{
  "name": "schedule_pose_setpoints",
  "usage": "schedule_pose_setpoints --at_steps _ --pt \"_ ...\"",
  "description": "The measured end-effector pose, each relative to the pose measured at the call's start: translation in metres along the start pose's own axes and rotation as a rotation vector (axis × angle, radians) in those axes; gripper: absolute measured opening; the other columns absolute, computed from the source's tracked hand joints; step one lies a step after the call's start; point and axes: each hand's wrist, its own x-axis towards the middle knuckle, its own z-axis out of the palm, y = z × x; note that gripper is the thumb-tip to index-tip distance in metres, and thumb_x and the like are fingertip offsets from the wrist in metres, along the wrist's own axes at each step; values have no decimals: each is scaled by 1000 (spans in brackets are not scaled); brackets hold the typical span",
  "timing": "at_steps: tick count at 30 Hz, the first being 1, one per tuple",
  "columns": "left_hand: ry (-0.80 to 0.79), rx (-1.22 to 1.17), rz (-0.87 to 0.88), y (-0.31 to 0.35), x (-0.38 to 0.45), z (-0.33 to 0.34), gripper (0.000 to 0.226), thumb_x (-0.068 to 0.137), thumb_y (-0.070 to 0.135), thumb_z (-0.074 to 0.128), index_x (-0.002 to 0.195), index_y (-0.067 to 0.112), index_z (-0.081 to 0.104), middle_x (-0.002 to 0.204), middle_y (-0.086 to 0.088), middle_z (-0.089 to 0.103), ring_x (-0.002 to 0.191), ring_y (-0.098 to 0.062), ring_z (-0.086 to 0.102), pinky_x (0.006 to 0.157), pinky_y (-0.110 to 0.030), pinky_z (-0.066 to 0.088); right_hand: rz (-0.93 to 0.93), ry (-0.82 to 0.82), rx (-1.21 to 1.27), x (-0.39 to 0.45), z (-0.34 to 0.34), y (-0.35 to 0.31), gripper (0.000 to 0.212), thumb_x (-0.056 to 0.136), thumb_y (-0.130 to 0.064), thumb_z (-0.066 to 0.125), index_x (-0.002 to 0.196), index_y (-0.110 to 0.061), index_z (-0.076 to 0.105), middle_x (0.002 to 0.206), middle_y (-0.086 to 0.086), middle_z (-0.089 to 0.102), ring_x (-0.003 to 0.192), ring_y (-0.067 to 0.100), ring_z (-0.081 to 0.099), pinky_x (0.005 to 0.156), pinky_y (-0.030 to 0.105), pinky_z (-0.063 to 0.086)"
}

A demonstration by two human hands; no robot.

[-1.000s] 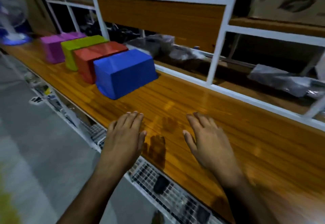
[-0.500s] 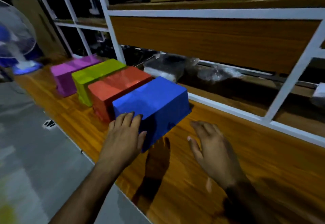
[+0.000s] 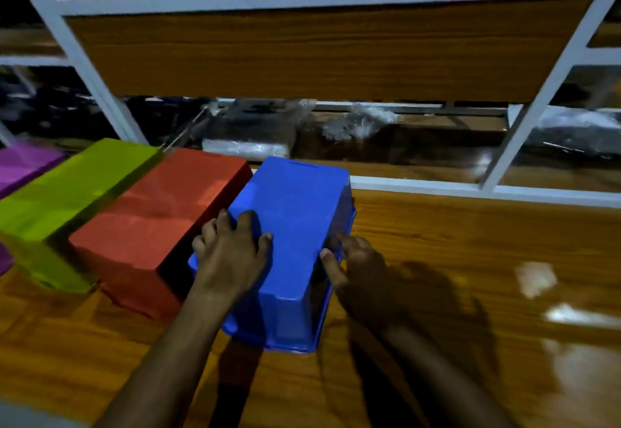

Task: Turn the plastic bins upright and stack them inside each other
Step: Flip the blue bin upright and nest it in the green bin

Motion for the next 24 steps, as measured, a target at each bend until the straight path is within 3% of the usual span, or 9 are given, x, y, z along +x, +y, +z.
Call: schedule_pose_setpoints --at_steps 3,6,8,10,14,16,18,21,24 --pt "-37 -35 -14 2 5 3 52 93 55 41 132 22 42 142 -21 36 121 -44 37 100 -55 29 -8 -12 23 6 3 -4 24 92 -31 55 109 -16 63 99 7 65 88 19 57 71 21 34" --pt "-39 -104 -36 19 3 3 55 90 59 44 130 22 42 134 -19 36 118 -40 34 95 -54 31 93 41 62 4 6 -5 38 88 -35 52 119 -14 61 105 12 62 93 25 60 82 34 49" --pt "-70 -149 -49 33 -4 0 57 87 60 46 131 24 41 133 -18 34 119 -40 32 95 -55 32 151 88 68 0 1 -1 46 83 -36 51 119 -10 62 108 14 61 95 28 59 85 30 47" --pt "-119 -200 -22 47 -14 -2 62 85 62 48 135 26 39 136 -18 32 124 -40 29 97 -55 32 170 121 63 -7 -16 2 48 80 -34 53 118 -8 63 109 16 61 100 31 59 82 22 39" --pt "-206 -328 57 75 -33 -5 79 82 69 46 149 35 20 156 -10 19 137 -40 25 106 -54 33 160 182 73 -20 -65 7 54 77 -40 49 120 -10 64 110 12 59 106 28 55 87 26 39" --pt "-252 -440 99 88 -40 -5 87 78 76 40 151 38 13 160 -5 19 142 -38 25 110 -55 31 130 214 65 -24 -85 9 60 80 -46 44 126 -12 62 115 9 57 111 25 54 92 24 37" --pt "-298 -526 141 101 -47 -8 92 71 84 31 150 40 16 160 -3 26 144 -33 26 113 -52 29 102 211 50 -24 -99 6 58 85 -44 41 130 -13 60 121 9 57 116 26 53 102 29 38" --pt "-383 -577 145 117 -56 -20 98 67 89 22 150 37 21 156 -6 35 141 -31 35 114 -47 30 -48 197 -2 -24 -114 -2 51 90 -38 38 130 -15 62 118 5 60 114 22 54 105 35 39" --pt "-412 -664 117 124 -62 -35 105 67 91 31 151 29 24 155 -4 38 139 -27 40 111 -42 34 -145 135 35 -25 -127 -3 39 94 -27 44 125 -21 66 125 -3 64 119 11 55 106 26 39"
